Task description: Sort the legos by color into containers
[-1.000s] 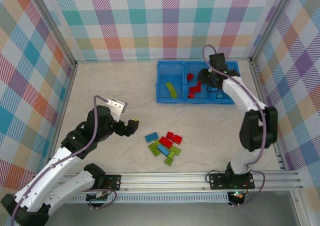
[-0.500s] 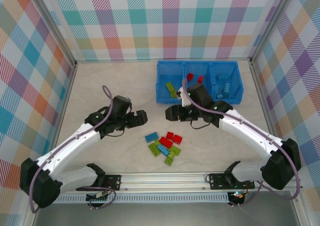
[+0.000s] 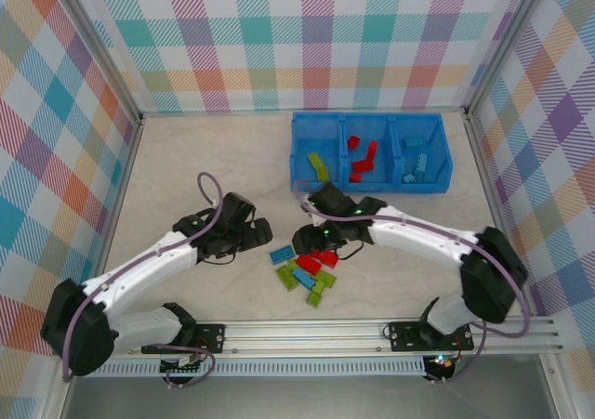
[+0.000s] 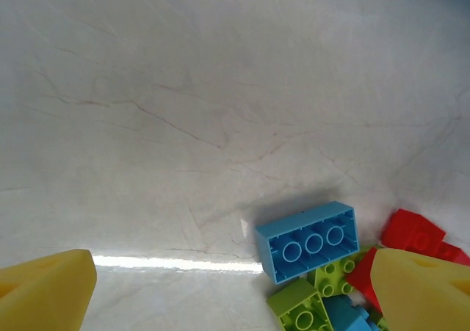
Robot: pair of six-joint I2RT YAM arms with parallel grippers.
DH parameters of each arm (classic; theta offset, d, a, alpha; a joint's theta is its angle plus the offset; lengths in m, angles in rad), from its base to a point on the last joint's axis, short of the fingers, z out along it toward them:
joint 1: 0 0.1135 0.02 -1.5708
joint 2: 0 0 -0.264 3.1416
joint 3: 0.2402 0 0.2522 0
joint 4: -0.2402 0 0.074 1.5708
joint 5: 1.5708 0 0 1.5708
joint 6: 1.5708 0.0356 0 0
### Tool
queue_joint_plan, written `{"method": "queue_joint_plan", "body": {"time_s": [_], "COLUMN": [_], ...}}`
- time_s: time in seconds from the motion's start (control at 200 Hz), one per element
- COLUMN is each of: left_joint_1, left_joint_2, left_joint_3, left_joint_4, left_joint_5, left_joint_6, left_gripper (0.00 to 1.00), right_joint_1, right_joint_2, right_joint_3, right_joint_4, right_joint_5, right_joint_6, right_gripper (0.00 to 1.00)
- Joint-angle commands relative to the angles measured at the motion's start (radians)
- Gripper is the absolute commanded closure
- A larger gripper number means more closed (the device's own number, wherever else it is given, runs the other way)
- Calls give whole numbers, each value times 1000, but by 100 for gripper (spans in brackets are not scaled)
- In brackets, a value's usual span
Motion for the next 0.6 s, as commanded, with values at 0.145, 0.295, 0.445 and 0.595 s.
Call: {"method": "queue_joint_plan", "body": {"time_s": [0.145,0.295,0.445,0.595], "left_joint_1": [-6,-6,-6,-5], "left_joint_2": [-270,-412,-488,-475], "left_joint_3": [-21,-79,-113,-102], "left_joint_4": [-123,-96,-89,-99], "left_joint_5": [-152,-117,-135,-138], "left_joint_6": [95,118,97,104], "left_gripper": [2,2,2,3], "right_joint_1": [25,26,26,26], "right_joint_2": [217,313,348,371], "right_joint_3": [158,224,233,230], "right_joint_4": [-30,-47,-49,-53], "right_joint_5": [69,48,122,122], "right_joint_6": [-87,-94,-75,-69], "right_gripper": [57,63,76,82]}}
